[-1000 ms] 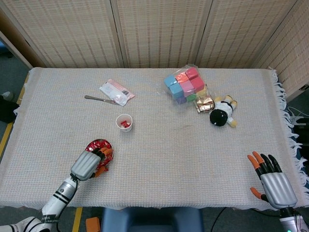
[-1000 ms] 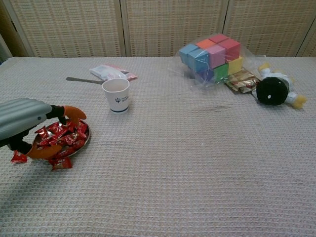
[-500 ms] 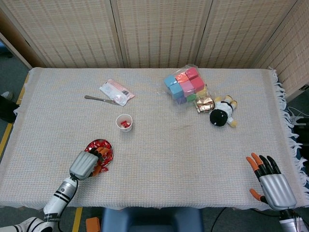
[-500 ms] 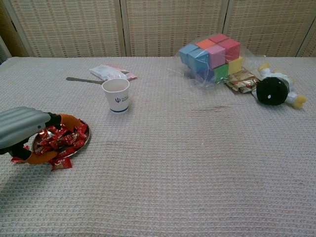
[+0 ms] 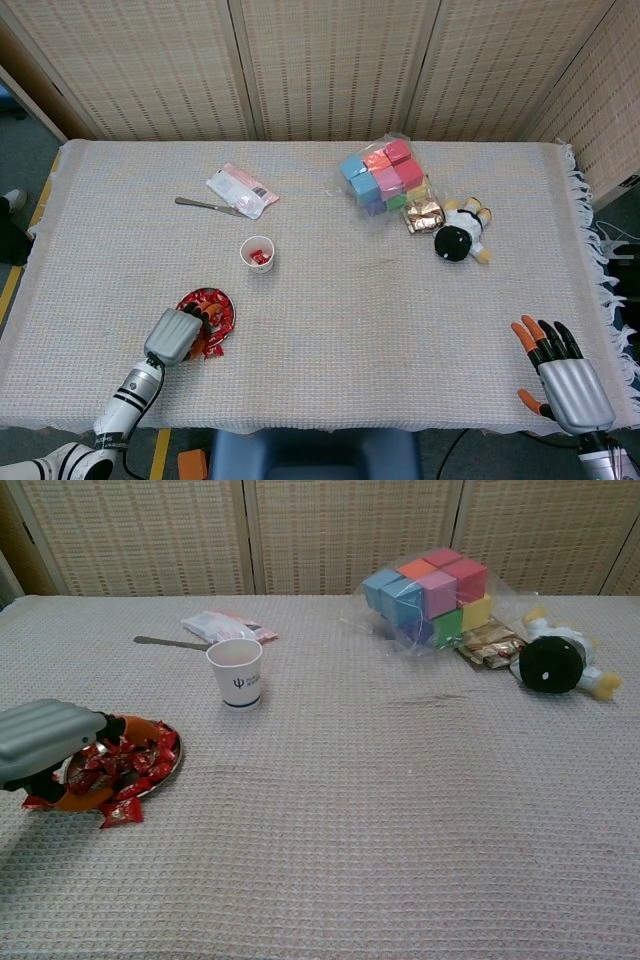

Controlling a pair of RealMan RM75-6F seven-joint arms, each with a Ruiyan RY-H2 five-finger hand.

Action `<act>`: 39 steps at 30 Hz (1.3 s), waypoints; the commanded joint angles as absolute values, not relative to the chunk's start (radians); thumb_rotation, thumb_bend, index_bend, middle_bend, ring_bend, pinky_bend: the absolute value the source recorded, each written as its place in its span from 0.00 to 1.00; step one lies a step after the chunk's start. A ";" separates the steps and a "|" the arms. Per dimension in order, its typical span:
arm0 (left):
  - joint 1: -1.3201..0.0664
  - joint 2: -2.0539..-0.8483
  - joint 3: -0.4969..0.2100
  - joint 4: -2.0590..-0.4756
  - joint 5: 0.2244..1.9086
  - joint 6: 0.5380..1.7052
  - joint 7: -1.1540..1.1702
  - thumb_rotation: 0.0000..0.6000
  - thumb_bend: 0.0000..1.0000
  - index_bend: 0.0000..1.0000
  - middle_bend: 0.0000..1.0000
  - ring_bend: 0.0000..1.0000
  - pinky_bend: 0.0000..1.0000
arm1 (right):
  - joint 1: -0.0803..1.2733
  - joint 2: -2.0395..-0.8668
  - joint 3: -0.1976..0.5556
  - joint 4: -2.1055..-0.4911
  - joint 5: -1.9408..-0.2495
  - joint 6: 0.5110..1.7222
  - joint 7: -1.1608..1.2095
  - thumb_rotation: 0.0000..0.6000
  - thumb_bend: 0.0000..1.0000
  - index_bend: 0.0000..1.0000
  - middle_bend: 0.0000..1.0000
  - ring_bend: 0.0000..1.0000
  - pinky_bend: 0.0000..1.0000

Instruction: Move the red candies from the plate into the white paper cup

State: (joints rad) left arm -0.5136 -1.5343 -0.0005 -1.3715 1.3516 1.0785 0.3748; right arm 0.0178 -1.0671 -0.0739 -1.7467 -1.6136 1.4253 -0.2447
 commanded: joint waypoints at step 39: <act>-0.526 -1.578 -0.027 -1.291 1.359 1.074 0.385 1.00 0.50 0.63 0.63 0.62 1.00 | 0.023 -1.062 -0.073 -1.751 -1.601 1.408 -0.244 1.00 0.11 0.00 0.00 0.00 0.00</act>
State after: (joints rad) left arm -0.5254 -1.5781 -0.0266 -1.2907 1.3591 1.0745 0.3847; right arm 0.0231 -1.0620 -0.0727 -1.7514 -1.6010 1.4082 -0.2436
